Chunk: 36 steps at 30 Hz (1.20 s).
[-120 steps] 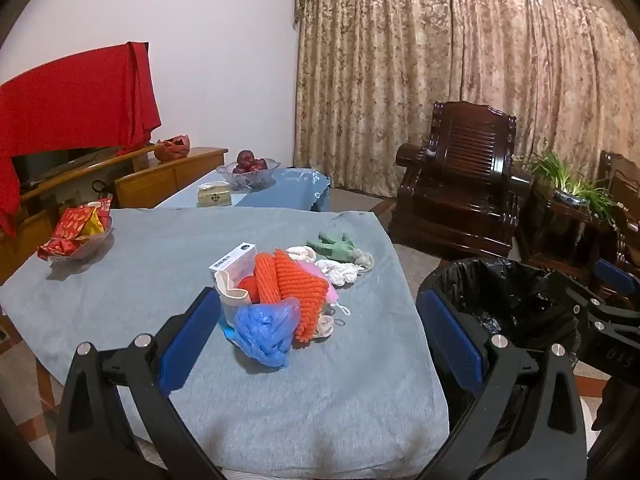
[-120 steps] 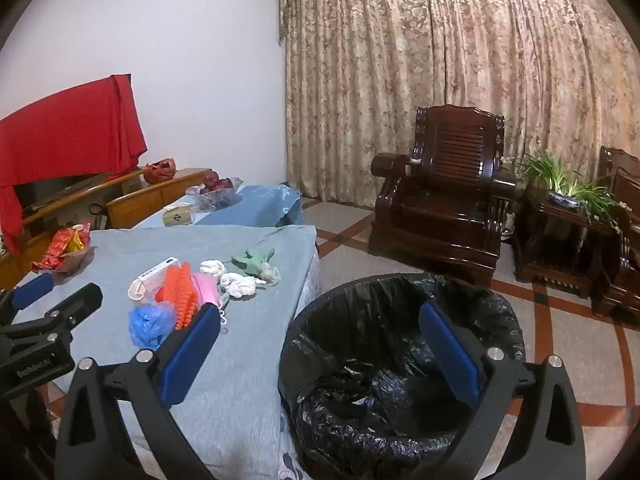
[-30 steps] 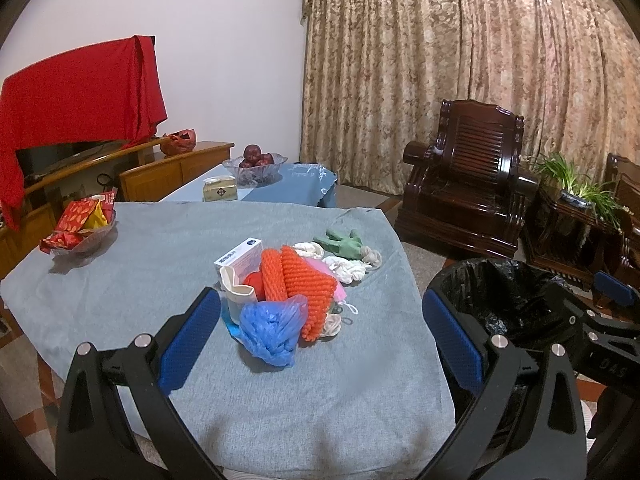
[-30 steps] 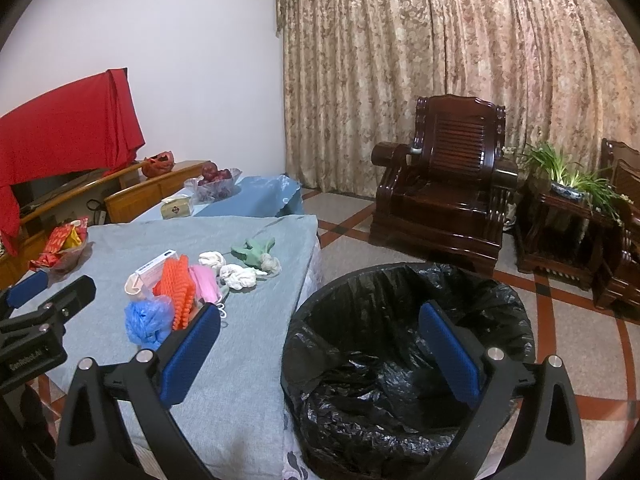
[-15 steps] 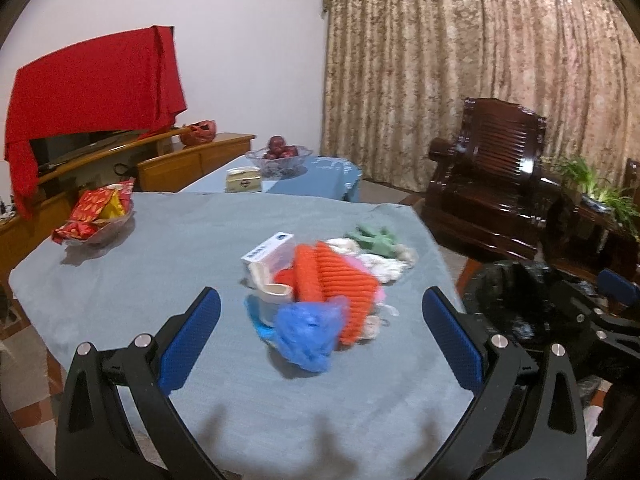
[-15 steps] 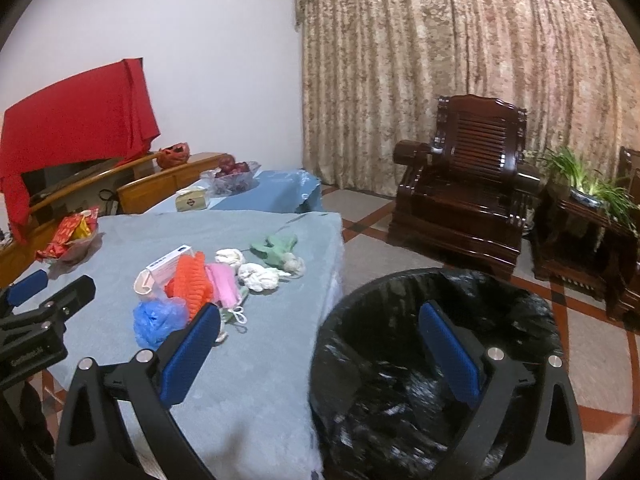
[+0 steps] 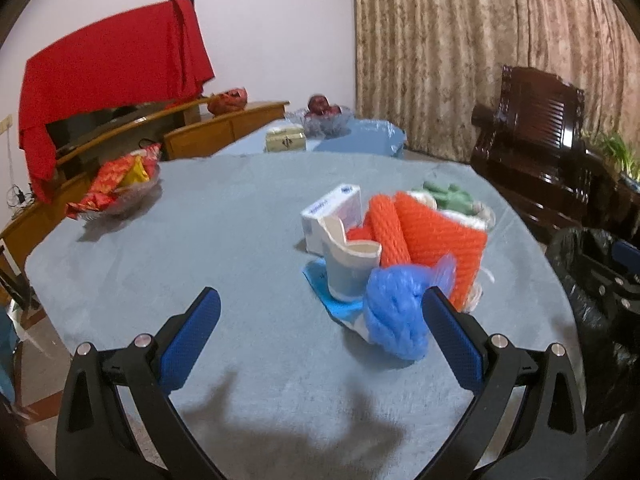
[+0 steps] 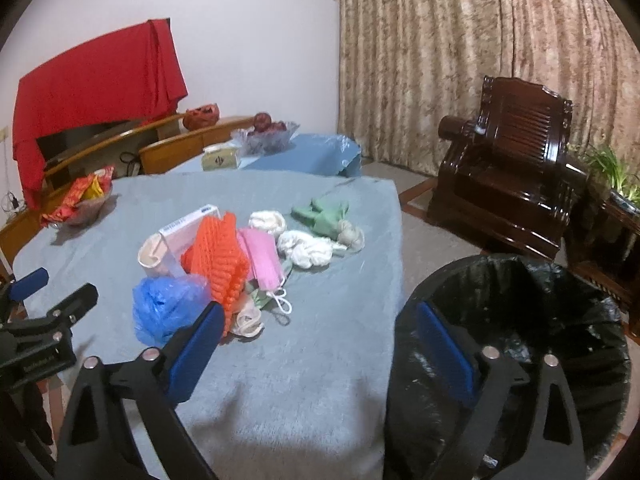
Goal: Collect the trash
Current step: 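Move both tools toward the pile and close the left tool on the blue bag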
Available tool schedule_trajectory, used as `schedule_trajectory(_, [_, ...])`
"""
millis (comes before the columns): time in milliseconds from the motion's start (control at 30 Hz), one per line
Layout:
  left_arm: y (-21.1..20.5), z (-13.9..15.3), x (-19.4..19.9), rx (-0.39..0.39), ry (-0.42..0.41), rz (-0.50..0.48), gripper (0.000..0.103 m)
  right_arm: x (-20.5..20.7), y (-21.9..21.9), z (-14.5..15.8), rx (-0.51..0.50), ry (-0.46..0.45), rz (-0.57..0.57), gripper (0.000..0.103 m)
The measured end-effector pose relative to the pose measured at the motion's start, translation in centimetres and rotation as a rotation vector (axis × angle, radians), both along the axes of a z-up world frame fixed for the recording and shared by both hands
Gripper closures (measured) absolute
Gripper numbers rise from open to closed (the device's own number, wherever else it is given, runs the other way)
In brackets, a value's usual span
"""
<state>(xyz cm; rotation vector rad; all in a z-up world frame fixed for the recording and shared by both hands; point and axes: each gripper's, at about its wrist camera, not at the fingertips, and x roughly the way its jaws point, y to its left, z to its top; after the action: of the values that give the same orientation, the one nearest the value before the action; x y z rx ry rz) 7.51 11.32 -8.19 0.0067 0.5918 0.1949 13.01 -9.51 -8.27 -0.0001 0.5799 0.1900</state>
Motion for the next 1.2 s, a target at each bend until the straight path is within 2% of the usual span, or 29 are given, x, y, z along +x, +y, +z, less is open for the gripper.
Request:
schedule_trajectory(267, [-2.0, -3.1, 3.0, -0.028, 0.042, -0.050, 0.005, 1.8, 0.1, -1.9, -0.025, 0.033, -0.006, 0.016])
schedule_trajectory(333, [-2.2, -3.9, 3.7, -0.027, 0.058, -0.058, 0.009, 2.3, -0.2, -2.1, -0.028, 0.040, -0.012, 0.016])
schedule_trajectory(533, [-2.6, -6.3, 5.7, -0.056, 0.108, -0.079, 0.031, 3.3, -0.4, -3.0, -0.026, 0.066, -0.011, 0.018])
schedule_trajectory(633, [-2.6, -6.8, 6.1, -0.088, 0.114, -0.117, 0.051, 3.6, 0.0, -3.3, -0.034, 0.071, 0.000, 0.020])
schedule_trajectory(667, [-2.6, -7.0, 6.1, -0.107, 0.118, -0.142, 0.061, 3.7, 0.1, -3.3, -0.035, 0.072, 0.004, 0.020])
schedule_trajectory(733, [-2.7, -6.8, 6.0, -0.103, 0.113, -0.141, 0.066, 3.8, 0.4, -3.3, -0.033, 0.071, 0.013, 0.021])
schedule_trajectory(767, [-2.7, -6.7, 5.9, -0.104, 0.106, -0.152, 0.073, 3.8, 0.6, -3.3, -0.033, 0.071, 0.018, 0.021])
schedule_trajectory(967, [-2.2, -5.9, 5.3, -0.139, 0.092, -0.158, 0.079, 4.0, 1.8, -3.0, -0.037, 0.057, 0.046, 0.021])
schedule_trajectory(1200, [-0.7, -3.6, 3.6, -0.154, 0.041, -0.144, 0.079, 4.1, 3.3, -2.3, -0.033, 0.037, 0.075, 0.022])
